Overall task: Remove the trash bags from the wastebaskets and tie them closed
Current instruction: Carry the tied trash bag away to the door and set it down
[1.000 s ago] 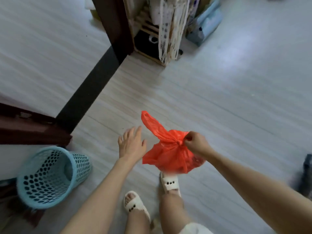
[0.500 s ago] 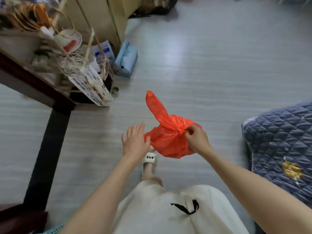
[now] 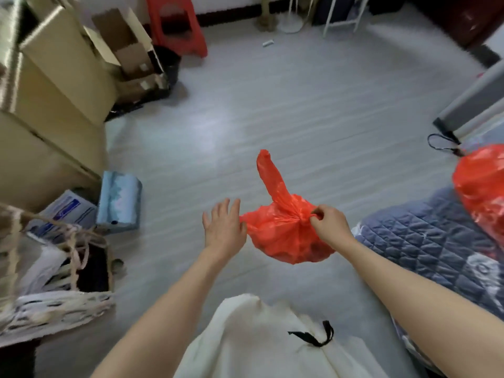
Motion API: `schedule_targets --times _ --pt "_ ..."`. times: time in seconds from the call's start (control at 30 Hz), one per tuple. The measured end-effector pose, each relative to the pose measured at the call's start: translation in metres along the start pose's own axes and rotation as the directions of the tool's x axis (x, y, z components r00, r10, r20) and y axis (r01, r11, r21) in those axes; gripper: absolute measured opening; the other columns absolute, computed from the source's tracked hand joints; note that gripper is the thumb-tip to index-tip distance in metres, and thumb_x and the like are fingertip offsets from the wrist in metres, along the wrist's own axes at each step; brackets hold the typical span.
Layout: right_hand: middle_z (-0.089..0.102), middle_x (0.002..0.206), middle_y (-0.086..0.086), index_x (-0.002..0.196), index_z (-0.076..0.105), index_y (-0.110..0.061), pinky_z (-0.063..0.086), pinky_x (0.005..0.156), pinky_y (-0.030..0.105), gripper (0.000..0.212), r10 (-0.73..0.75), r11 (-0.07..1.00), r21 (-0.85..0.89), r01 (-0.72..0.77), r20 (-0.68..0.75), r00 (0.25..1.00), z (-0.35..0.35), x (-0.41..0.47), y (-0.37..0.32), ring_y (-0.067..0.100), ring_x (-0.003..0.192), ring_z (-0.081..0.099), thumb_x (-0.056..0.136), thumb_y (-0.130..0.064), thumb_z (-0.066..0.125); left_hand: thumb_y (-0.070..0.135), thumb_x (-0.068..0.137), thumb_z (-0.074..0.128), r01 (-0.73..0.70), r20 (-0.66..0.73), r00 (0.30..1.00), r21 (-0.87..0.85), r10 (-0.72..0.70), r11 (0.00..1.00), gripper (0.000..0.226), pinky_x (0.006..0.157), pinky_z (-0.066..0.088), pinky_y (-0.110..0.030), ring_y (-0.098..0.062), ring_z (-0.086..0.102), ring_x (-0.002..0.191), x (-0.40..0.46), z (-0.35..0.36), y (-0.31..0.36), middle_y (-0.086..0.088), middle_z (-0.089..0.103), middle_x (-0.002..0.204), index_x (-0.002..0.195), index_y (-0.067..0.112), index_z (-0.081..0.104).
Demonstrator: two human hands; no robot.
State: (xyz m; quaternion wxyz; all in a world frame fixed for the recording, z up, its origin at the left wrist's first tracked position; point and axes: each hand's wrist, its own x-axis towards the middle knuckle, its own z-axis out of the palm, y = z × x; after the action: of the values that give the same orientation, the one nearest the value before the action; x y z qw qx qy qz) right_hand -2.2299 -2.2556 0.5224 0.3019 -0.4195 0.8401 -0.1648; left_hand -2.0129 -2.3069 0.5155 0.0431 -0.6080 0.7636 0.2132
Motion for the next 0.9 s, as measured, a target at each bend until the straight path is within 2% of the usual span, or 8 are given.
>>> schedule_targets --times 0.13,0.27,0.4,0.57,0.9 --pt "0.062 0.110 0.020 0.098 0.061 -0.005 0.043 0.087 0.036 0.019 0.037 0.999 0.025 -0.034 -0.125 0.992 -0.060 0.091 -0.001 0.035 0.104 0.056 0.085 -0.011 0.048 0.030 0.092 0.043 -0.147 0.022 0.989 0.077 0.146 0.986 0.057 0.114 0.017 -0.051 -0.026 0.024 0.140 0.106 -0.026 0.077 -0.005 0.024 0.153 0.144 0.020 0.023" --pt "0.055 0.111 0.021 0.101 0.060 -0.006 0.043 0.089 0.037 0.021 0.041 0.999 0.013 -0.040 -0.169 0.985 -0.118 0.197 0.006 0.038 0.103 0.055 0.086 -0.014 0.048 0.033 0.094 0.040 -0.247 0.002 0.969 0.120 0.248 0.962 0.056 0.113 0.015 -0.052 -0.025 0.020 0.142 0.212 -0.040 0.162 -0.005 0.022 0.154 0.145 0.020 0.022" --pt "0.058 0.111 0.020 0.097 0.060 -0.005 0.043 0.088 0.037 0.020 0.070 0.997 0.050 -0.062 -0.165 0.984 -0.185 0.311 0.019 0.037 0.104 0.055 0.084 -0.013 0.048 0.036 0.096 0.035 -0.252 0.021 0.968 0.143 0.251 0.957 0.055 0.113 0.013 -0.054 -0.026 0.014 0.144 0.319 -0.059 0.254 -0.006 0.016 0.156 0.146 0.020 0.018" --pt "0.065 0.106 0.019 0.096 0.059 -0.005 0.043 0.084 0.036 0.018 0.163 0.983 0.113 -0.143 -0.186 0.969 -0.265 0.409 0.035 0.035 0.104 0.056 0.085 -0.013 0.047 0.038 0.097 0.032 -0.319 0.021 0.947 0.167 0.321 0.933 0.054 0.114 0.011 -0.054 -0.026 0.013 0.144 0.416 -0.090 0.352 -0.005 0.017 0.156 0.146 0.021 0.017" --pt "0.064 0.110 0.018 0.098 0.060 -0.007 0.044 0.084 0.036 0.021 0.362 0.927 0.206 -0.314 -0.266 0.894 -0.401 0.665 0.093 0.037 0.106 0.056 0.085 -0.017 0.048 0.040 0.096 0.031 -0.399 0.106 0.917 0.200 0.385 0.895 0.058 0.115 0.010 -0.054 -0.028 0.010 0.145 0.667 -0.099 0.540 -0.007 0.013 0.157 0.148 0.021 0.012"
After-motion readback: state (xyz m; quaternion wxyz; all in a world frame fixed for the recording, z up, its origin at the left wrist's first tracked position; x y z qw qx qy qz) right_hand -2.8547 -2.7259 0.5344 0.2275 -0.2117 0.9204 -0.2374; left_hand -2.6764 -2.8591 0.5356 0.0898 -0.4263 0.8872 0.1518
